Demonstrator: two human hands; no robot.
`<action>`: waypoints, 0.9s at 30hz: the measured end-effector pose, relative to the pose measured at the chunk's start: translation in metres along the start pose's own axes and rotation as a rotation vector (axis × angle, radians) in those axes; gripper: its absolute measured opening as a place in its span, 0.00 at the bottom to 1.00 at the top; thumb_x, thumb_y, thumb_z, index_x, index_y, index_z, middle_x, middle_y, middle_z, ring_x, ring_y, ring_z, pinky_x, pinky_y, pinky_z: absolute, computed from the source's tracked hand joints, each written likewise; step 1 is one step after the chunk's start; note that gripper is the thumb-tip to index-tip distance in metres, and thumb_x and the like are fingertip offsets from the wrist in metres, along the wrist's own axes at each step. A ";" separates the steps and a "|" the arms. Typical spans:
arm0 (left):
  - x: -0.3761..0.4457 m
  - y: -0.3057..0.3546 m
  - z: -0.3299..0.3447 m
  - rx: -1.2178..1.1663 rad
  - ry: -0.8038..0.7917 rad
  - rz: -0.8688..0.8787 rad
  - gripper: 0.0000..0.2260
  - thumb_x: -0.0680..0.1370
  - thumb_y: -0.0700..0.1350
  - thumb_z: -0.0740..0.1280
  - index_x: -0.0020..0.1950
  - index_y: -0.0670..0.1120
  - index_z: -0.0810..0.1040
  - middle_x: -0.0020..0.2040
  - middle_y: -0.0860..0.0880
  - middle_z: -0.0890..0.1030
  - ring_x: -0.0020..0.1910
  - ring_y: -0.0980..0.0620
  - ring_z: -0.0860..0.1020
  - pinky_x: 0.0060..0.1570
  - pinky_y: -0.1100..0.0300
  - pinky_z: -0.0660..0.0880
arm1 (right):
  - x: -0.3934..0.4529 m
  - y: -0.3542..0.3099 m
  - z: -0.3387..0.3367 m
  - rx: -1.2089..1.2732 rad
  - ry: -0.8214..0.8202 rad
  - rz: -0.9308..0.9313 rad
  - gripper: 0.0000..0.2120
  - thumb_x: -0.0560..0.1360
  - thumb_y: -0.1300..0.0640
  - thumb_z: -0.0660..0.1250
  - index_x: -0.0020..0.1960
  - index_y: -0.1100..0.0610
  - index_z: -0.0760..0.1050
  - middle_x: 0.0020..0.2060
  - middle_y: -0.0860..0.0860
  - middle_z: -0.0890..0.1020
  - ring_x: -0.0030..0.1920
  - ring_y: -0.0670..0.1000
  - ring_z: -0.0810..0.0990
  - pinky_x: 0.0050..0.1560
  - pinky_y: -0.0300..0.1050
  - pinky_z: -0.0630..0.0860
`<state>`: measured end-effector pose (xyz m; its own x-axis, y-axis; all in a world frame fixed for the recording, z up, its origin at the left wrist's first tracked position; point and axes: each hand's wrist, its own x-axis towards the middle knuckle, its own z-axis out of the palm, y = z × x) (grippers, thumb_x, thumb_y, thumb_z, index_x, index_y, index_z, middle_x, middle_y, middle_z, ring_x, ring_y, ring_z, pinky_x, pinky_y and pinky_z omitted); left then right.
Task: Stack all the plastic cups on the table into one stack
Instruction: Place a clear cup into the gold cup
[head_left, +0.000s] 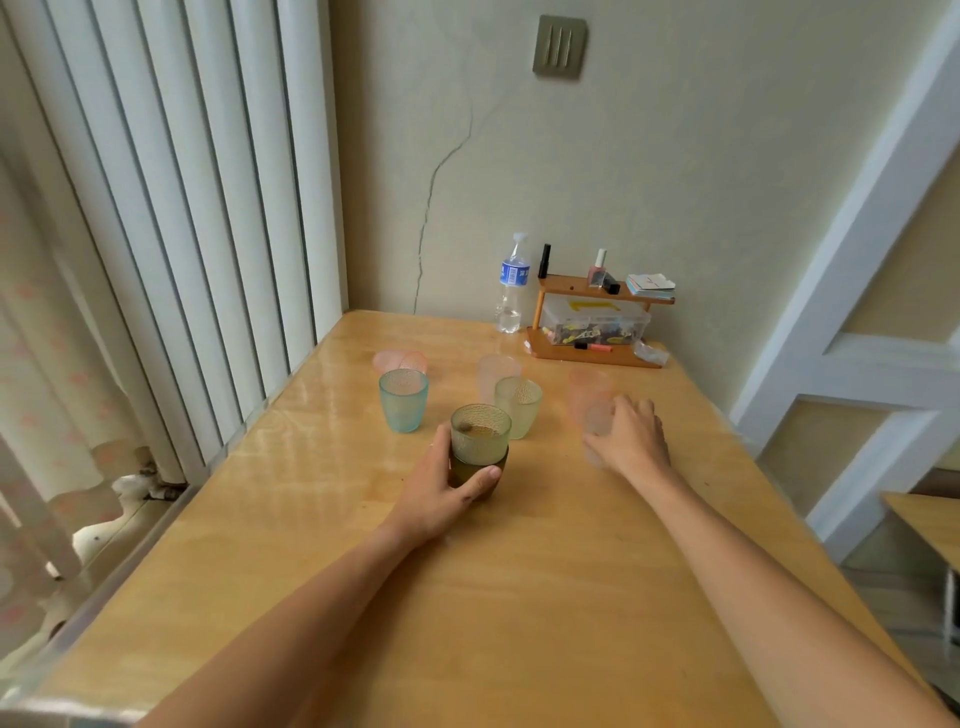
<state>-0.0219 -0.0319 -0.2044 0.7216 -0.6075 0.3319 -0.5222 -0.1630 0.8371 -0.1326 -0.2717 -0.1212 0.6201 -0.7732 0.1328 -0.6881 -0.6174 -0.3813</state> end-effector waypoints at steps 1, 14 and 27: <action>0.000 0.000 0.000 0.001 0.001 0.006 0.28 0.75 0.64 0.72 0.68 0.50 0.72 0.63 0.54 0.81 0.63 0.52 0.78 0.65 0.52 0.76 | -0.004 -0.006 -0.005 0.031 0.027 -0.024 0.32 0.74 0.49 0.74 0.72 0.59 0.69 0.66 0.61 0.71 0.66 0.65 0.74 0.59 0.55 0.77; -0.002 0.004 0.000 -0.033 -0.002 -0.008 0.24 0.75 0.61 0.73 0.64 0.51 0.71 0.55 0.56 0.81 0.49 0.59 0.77 0.47 0.64 0.71 | -0.058 -0.113 -0.030 0.198 -0.201 -0.604 0.33 0.73 0.45 0.75 0.74 0.53 0.68 0.71 0.52 0.69 0.71 0.53 0.71 0.69 0.49 0.70; 0.018 0.025 -0.006 -0.226 0.042 0.072 0.34 0.74 0.52 0.77 0.76 0.50 0.67 0.68 0.57 0.80 0.67 0.61 0.79 0.67 0.63 0.76 | -0.042 -0.106 -0.013 0.439 -0.433 -0.537 0.32 0.81 0.31 0.53 0.75 0.51 0.66 0.74 0.52 0.71 0.74 0.54 0.70 0.73 0.56 0.68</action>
<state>-0.0189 -0.0420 -0.1746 0.7070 -0.5780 0.4076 -0.4611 0.0603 0.8853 -0.0904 -0.1759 -0.0745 0.9757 -0.2080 0.0683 -0.1011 -0.7050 -0.7019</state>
